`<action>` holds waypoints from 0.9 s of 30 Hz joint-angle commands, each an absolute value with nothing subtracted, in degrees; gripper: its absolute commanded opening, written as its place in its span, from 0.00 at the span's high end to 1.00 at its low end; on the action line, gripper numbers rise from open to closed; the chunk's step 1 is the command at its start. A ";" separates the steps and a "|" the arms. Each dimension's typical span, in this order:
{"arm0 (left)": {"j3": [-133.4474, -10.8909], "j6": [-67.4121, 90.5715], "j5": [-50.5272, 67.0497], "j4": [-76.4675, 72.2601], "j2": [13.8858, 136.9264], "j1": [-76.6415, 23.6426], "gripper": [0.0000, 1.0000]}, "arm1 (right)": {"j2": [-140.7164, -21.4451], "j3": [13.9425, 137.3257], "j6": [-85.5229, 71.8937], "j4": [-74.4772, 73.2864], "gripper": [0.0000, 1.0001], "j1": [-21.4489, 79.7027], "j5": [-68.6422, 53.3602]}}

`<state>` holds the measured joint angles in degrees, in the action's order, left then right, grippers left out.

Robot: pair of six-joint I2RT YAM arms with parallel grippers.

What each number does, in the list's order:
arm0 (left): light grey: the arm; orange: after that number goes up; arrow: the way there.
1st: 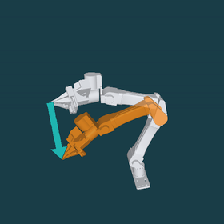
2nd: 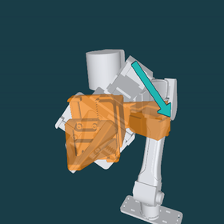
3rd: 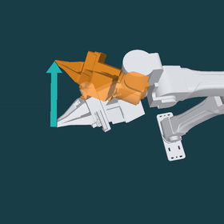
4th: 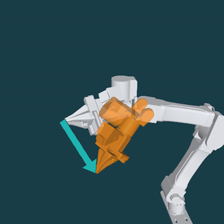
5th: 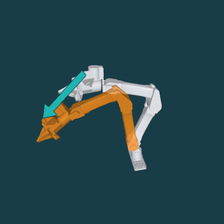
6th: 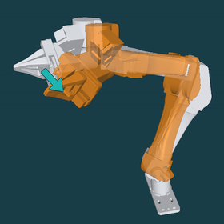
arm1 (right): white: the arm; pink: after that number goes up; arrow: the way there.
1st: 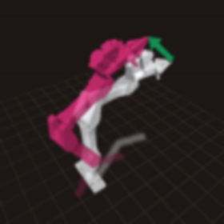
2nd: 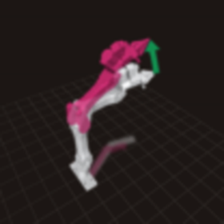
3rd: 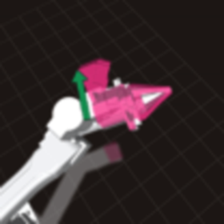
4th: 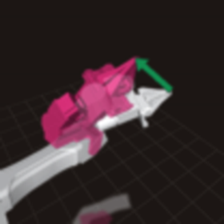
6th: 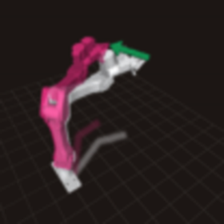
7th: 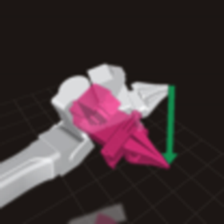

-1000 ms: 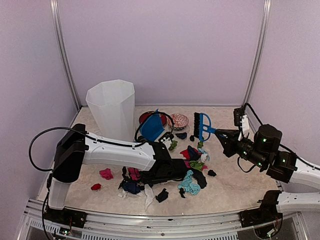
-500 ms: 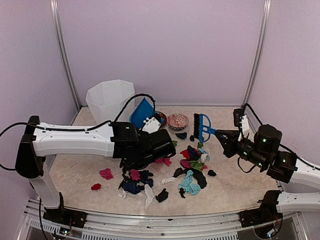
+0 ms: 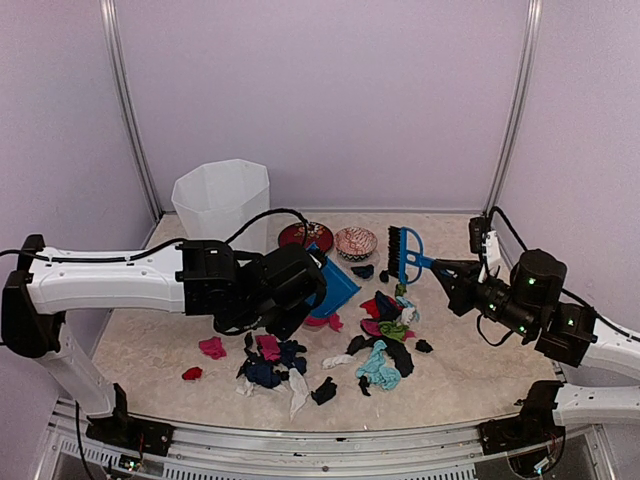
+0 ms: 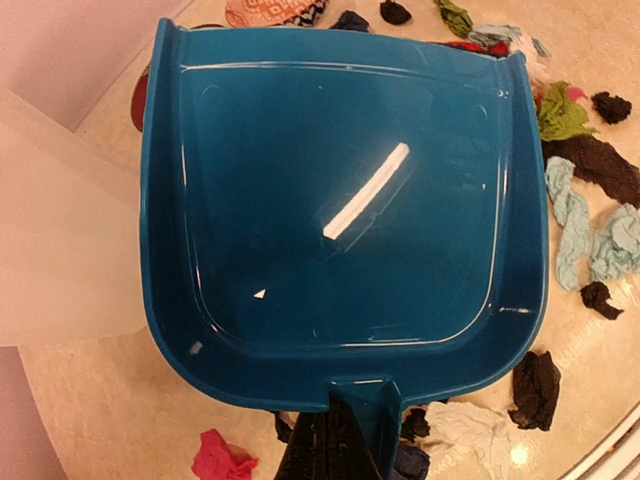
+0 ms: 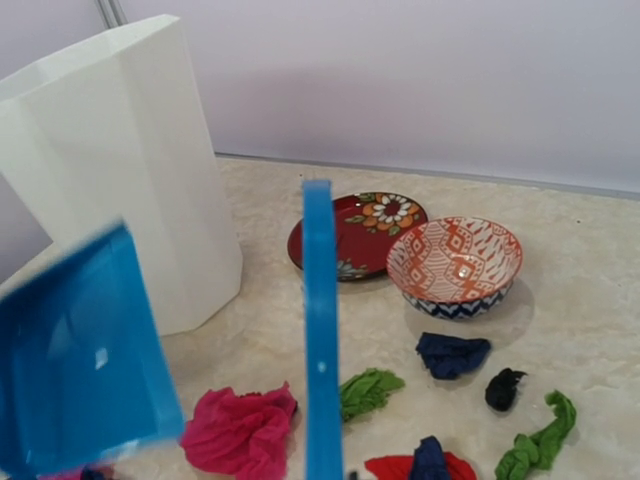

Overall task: Sweep away the paper scraps from the table
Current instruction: Place the dustpan at the center of the board.

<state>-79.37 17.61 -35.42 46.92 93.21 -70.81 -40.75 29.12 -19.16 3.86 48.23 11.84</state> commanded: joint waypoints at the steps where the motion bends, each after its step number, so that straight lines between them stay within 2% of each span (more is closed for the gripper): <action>1: -77.07 22.79 -23.24 49.13 90.58 -71.27 1.00 | -40.96 28.25 -19.38 4.06 1.00 48.68 12.09; 9: -71.50 28.23 -11.75 49.03 87.98 -72.31 1.00 | -42.86 28.95 -18.75 4.59 1.00 48.69 12.04; 18: -58.07 33.82 3.14 43.50 75.92 -75.26 1.00 | -42.95 28.56 -18.90 4.37 1.00 48.59 12.39; 27: -51.08 41.85 10.37 44.26 65.89 -84.54 1.00 | -43.40 28.31 -19.17 3.32 1.00 48.58 13.28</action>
